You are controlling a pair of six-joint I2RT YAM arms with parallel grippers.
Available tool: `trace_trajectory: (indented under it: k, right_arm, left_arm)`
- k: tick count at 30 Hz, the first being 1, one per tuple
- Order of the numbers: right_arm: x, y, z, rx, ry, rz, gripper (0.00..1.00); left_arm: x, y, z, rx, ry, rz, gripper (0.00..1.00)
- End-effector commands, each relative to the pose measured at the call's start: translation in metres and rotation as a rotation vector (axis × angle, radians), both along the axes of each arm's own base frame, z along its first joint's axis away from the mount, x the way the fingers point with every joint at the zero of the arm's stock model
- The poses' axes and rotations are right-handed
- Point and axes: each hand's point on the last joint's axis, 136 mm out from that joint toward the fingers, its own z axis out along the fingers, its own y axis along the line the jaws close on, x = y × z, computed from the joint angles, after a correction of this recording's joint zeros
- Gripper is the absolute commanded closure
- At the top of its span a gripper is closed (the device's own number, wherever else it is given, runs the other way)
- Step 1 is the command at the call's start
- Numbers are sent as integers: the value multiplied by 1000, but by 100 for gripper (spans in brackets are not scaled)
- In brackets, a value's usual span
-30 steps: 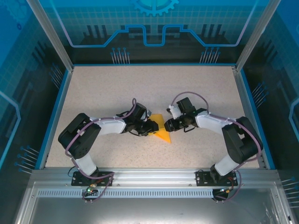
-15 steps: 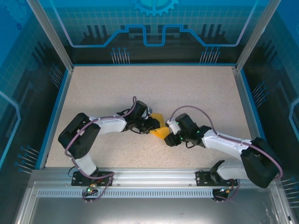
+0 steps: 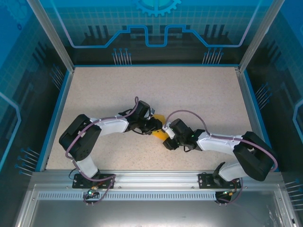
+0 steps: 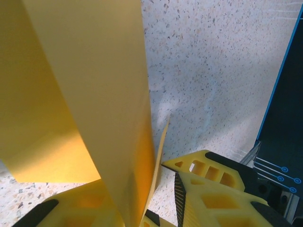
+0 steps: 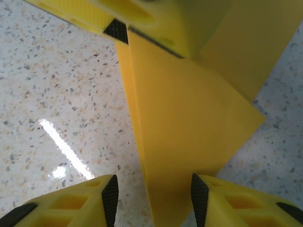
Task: Fold a paper plane with a square sheet of paper (fold left side to right side)
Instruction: Fourth fold the wing at the center of the table.
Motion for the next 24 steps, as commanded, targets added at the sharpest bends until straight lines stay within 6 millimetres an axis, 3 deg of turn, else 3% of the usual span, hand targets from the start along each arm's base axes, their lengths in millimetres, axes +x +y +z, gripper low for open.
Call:
trace_trajectory:
  k: [1, 8, 15, 20, 24]
  right_arm:
    - [15, 13, 9, -12, -75, 10, 54]
    - [16, 11, 0, -48, -66, 7, 61]
    - [10, 8, -9, -53, -28, -1, 76]
    - [3, 5, -16, -46, 7, -7, 84]
    - [-2, 4, -20, -24, 43, -14, 87]
  left_arm:
    - [4, -3, 16, -7, -9, 15, 69]
    - [6, -2, 17, 3, -7, 20, 72]
    - [6, 1, 19, 11, -9, 24, 71]
    - [5, 9, 24, 18, -24, 31, 63]
    - [3, 21, 32, 23, -45, 48, 48]
